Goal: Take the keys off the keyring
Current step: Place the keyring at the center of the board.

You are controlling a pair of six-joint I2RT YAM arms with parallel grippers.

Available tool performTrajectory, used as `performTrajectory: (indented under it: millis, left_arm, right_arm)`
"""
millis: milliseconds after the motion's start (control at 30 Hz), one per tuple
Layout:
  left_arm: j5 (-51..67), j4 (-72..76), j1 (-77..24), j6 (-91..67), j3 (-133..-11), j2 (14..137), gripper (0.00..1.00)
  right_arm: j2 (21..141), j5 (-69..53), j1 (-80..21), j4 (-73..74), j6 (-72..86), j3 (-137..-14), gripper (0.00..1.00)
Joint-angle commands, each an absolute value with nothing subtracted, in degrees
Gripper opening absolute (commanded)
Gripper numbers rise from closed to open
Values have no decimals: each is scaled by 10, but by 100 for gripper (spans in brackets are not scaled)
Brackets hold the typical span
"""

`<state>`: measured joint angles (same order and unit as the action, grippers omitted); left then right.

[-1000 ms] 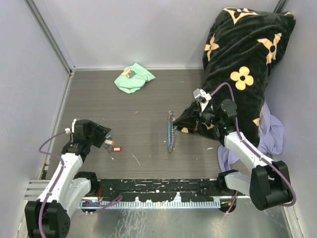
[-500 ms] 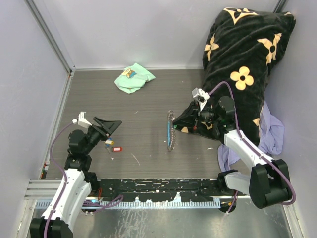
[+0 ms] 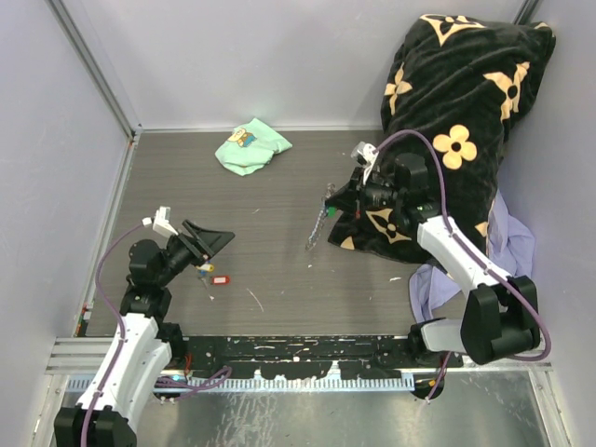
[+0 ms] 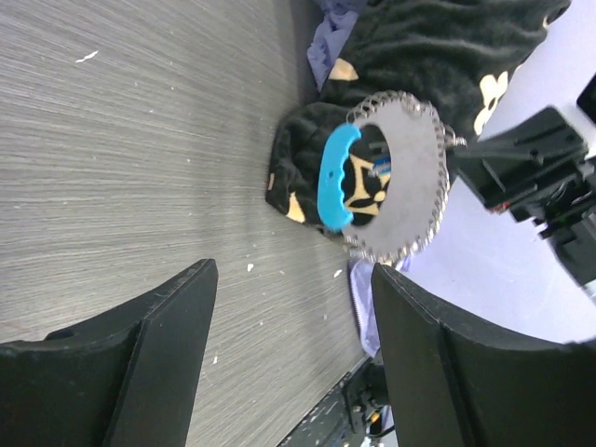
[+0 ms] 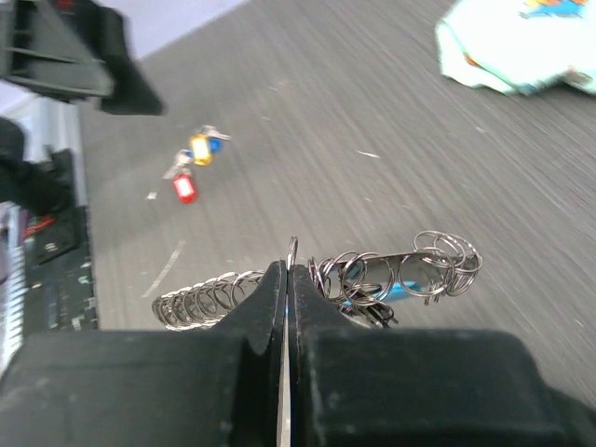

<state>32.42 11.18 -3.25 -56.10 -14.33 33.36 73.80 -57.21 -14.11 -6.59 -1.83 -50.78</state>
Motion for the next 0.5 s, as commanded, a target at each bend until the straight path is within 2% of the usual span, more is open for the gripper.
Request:
performTrajectory:
  millis: [0, 200, 467]
  left_arm:
    - [339, 55, -30, -506, -186, 314, 69]
    - [326, -58, -30, -465, -227, 276, 70]
    - [312, -185, -30, -399, -290, 249, 70]
  right_arm:
    - [762, -431, -155, 21, -86, -584, 1]
    - [816, -310, -220, 65, -124, -654, 1]
    - [940, -153, -328, 103, -74, -781, 1]
